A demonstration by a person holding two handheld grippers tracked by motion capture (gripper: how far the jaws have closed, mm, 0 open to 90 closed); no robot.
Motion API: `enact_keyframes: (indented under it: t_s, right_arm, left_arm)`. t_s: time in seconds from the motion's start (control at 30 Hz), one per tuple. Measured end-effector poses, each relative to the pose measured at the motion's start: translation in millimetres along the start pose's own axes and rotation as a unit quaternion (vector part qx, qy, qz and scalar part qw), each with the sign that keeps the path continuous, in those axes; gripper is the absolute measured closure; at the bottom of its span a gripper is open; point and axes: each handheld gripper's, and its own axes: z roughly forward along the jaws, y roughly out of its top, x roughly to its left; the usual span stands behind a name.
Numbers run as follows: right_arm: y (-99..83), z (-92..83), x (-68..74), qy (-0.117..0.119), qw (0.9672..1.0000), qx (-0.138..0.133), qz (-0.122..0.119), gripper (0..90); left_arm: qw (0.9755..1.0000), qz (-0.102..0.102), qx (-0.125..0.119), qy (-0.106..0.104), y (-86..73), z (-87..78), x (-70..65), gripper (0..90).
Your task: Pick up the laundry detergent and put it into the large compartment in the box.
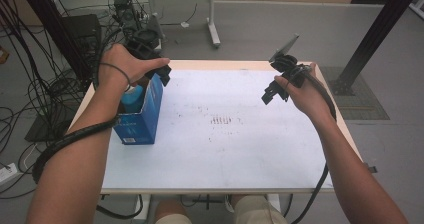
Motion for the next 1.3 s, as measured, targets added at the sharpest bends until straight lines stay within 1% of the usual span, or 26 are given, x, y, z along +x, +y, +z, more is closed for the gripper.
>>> enact_keyframes:
  t_s: [0.03,0.07,0.1,0.17,0.2,0.27,0.3,0.37,0.4,0.47,0.53,0.63,0.7,0.77,0.83,0.9,0.97,1.0,1.03,1.07,1.13,1.23,1.3]
  right_arm:
    - [0.5,-0.2,-1.0,-0.001,1.0,0.0,0.001,7.8]
    - [0.9,-0.3,-2.2,-0.002,1.0,0.001,0.004,7.7]
    - [0.9,-0.4,-3.8,-0.001,1.0,0.001,0.005,7.7]
    - [0.5,-0.5,-7.8,0.003,1.0,0.0,0.009,7.7]
    - [-0.6,-0.5,-11.5,0.003,0.9999,-0.002,0.011,7.7]
    - [-0.9,-0.5,-14.2,0.004,0.9999,-0.002,0.015,7.7]
    - [-0.7,-0.6,-16.9,0.005,0.9998,-0.001,0.019,7.7]
    - [-0.7,-0.8,-19.4,0.002,0.9997,-0.001,0.022,7.7]
    - [-0.6,-1.0,-20.9,0.002,0.9997,-0.001,0.024,7.7]
    - [-0.4,-1.7,-22.8,0.002,0.9997,-0.003,0.026,7.7]
    - [0.3,-2.0,-23.7,0.001,0.9996,-0.003,0.028,7.7]
    - [1.5,-1.8,-23.6,-0.003,0.9995,-0.002,0.032,7.9]
    - [2.1,-1.4,-24.4,-0.005,0.9994,-0.002,0.034,9.0]
    - [2.4,-1.5,-25.1,-0.005,0.9992,-0.002,0.038,9.0]
    - [1.9,-2.0,-25.4,-0.006,0.9992,-0.005,0.039,9.0]
    - [2.1,-2.8,-24.7,-0.009,0.9991,-0.005,0.04,9.0]
    - [2.3,-3.4,-24.8,-0.009,0.9991,-0.005,0.041,9.0]
    - [2.4,-3.7,-24.9,-0.008,0.9991,-0.004,0.042,9.0]
    - [2.3,-3.7,-24.7,-0.009,0.9991,-0.005,0.042,9.0]
    - [2.3,-3.6,-24.8,-0.008,0.9991,-0.004,0.041,9.0]
    - [2.4,-3.4,-24.2,-0.009,0.9991,-0.004,0.04,9.0]
    - [2.6,-3.5,-23.8,-0.008,0.9992,-0.005,0.039,9.0]
    - [3.1,-3.0,-23.3,-0.009,0.9993,-0.004,0.037,9.0]
  left_arm:
    - [0.9999,0.015,0.0,0.0,2.6,0.3,-5.6,12.5]
    - [0.9997,0.024,0.001,-0.001,5.1,0.8,-10.4,12.2]
    - [0.9996,0.029,0.002,-0.003,7.2,1.3,-13.7,11.8]
    - [0.9988,0.049,0.004,-0.003,12.1,2.6,-23.7,10.6]
    - [0.9984,0.056,0.005,-0.003,13.7,2.8,-26.8,10.0]
    - [0.9968,0.079,0.004,-0.011,17.2,3.7,-35.6,10.0]
    - [0.9963,0.085,0.004,-0.011,18.3,4.0,-39.0,10.0]
    - [0.994,0.108,0.009,-0.013,22.7,5.7,-47.3,10.1]
    - [0.9932,0.115,0.012,-0.013,24.8,7.1,-51.7,10.1]
    - [0.9902,0.138,0.018,-0.011,29.0,10.4,-61.4,10.0]
    - [0.9882,0.151,0.022,-0.014,32.7,12.6,-68.8,9.8]
    - [0.9838,0.177,0.023,-0.018,36.5,14.6,-79.6,9.7]
    - [0.9802,0.195,0.029,-0.021,39.7,15.9,-86.8,9.7]
    - [0.9769,0.21,0.03,-0.02,41.8,16.5,-95.0,9.7]
    - [0.975,0.219,0.031,-0.023,43.3,16.6,-98.9,9.7]
    - [0.9733,0.227,0.031,-0.021,44.4,16.6,-103.9,9.7]
    - [0.9706,0.237,0.03,-0.026,45.2,16.3,-106.6,9.6]
    - [0.9698,0.241,0.029,-0.024,45.2,15.9,-108.8,9.5]
    - [0.9699,0.241,0.027,-0.026,44.9,16.3,-109.8,9.6]
    - [0.9693,0.242,0.029,-0.029,45.9,16.7,-110.6,9.5]
    - [0.9686,0.246,0.029,-0.025,46.0,17.1,-113.9,9.5]
    - [0.9678,0.248,0.029,-0.028,46.7,17.8,-115.1,9.5]
    - [0.9666,0.252,0.03,-0.032,47.4,18.4,-115.0,9.4]
